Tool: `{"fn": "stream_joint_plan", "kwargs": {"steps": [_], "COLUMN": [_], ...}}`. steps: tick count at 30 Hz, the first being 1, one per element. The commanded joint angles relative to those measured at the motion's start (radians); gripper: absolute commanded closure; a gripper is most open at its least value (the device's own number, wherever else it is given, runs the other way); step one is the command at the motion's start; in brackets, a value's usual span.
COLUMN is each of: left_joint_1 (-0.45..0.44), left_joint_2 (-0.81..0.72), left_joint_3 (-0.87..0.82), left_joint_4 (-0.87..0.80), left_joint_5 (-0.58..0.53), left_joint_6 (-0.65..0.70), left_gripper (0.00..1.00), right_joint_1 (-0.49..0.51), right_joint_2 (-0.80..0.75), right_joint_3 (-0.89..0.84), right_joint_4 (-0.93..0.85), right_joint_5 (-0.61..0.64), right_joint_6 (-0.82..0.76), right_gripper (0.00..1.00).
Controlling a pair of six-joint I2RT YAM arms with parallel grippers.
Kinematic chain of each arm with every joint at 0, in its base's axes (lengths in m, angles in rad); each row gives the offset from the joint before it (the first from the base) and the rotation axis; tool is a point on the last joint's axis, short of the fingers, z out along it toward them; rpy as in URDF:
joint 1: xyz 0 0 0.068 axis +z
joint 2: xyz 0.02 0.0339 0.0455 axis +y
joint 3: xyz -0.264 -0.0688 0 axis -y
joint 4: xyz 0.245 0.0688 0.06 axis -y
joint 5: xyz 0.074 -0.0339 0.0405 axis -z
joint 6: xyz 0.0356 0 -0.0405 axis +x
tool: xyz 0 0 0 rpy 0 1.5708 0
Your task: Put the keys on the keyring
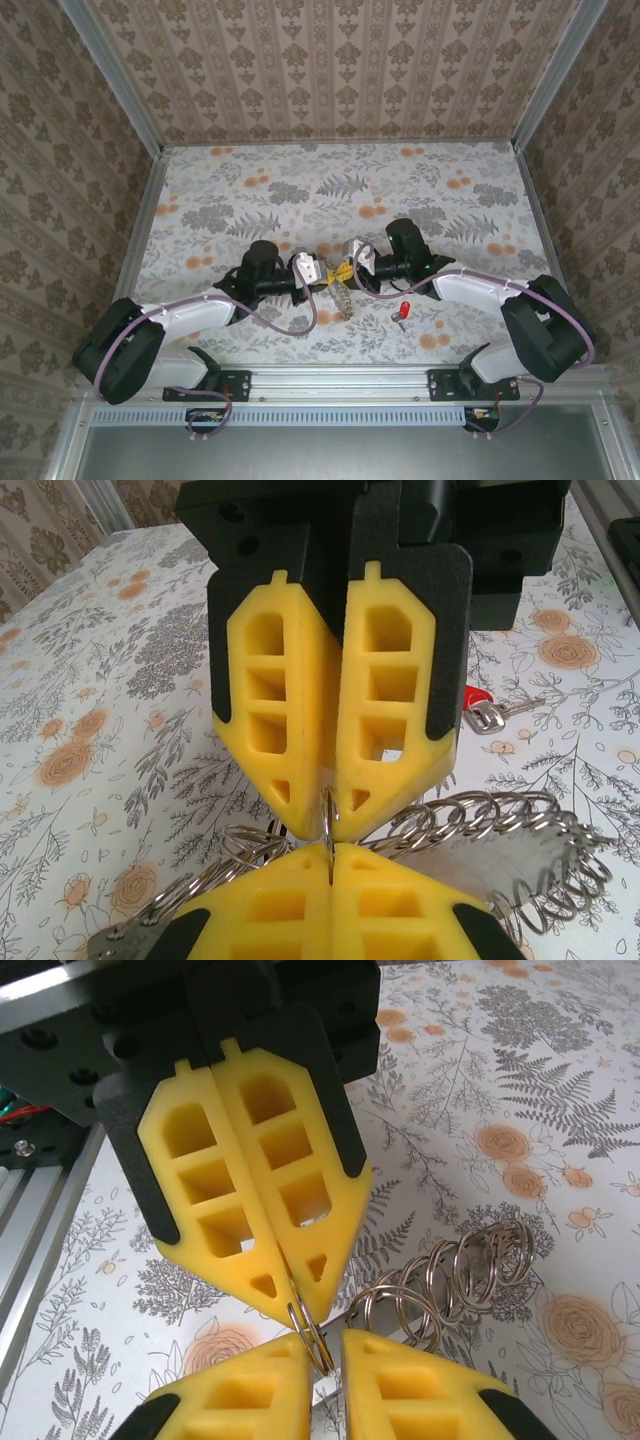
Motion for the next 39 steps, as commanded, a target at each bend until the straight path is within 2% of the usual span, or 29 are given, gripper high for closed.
{"fn": "stream_joint_plan", "kwargs": {"steps": [1, 8, 18, 23, 30, 39], "left_joint_1": [-0.007, -0.007, -0.007, -0.008, -0.008, -0.009], "left_joint_2": [-0.008, 0.004, 0.022, 0.025, 0.029, 0.045], "left_joint_3": [0.008, 0.006, 0.008, 0.005, 0.02, 0.032], "left_joint_4": [0.049, 0.074, 0.099, 0.109, 0.062, 0.053], "left_joint_5": [0.001, 0.015, 0.033, 0.027, 0.015, 0.012], "left_joint_6": [0.006, 0.008, -0.006, -0.012, 0.006, 0.01], "left_gripper": [1.0, 1.0, 1.0, 1.0, 0.85, 0.84], "right_joint_1": [-0.001, -0.001, -0.001, -0.001, -0.001, 0.0], "right_joint_2": [-0.047, -0.056, -0.038, -0.036, -0.05, -0.058], "right_joint_3": [-0.028, -0.035, -0.032, -0.032, -0.007, -0.007], "right_joint_4": [-0.023, 0.02, 0.068, 0.064, -0.004, 0.005], "right_joint_5": [0.039, 0.025, -0.016, -0.007, -0.008, -0.019], "right_joint_6": [-0.051, -0.04, -0.009, -0.01, -0.035, -0.014], "right_gripper": [0.82, 0.88, 0.86, 0.97, 1.0, 1.0]}}
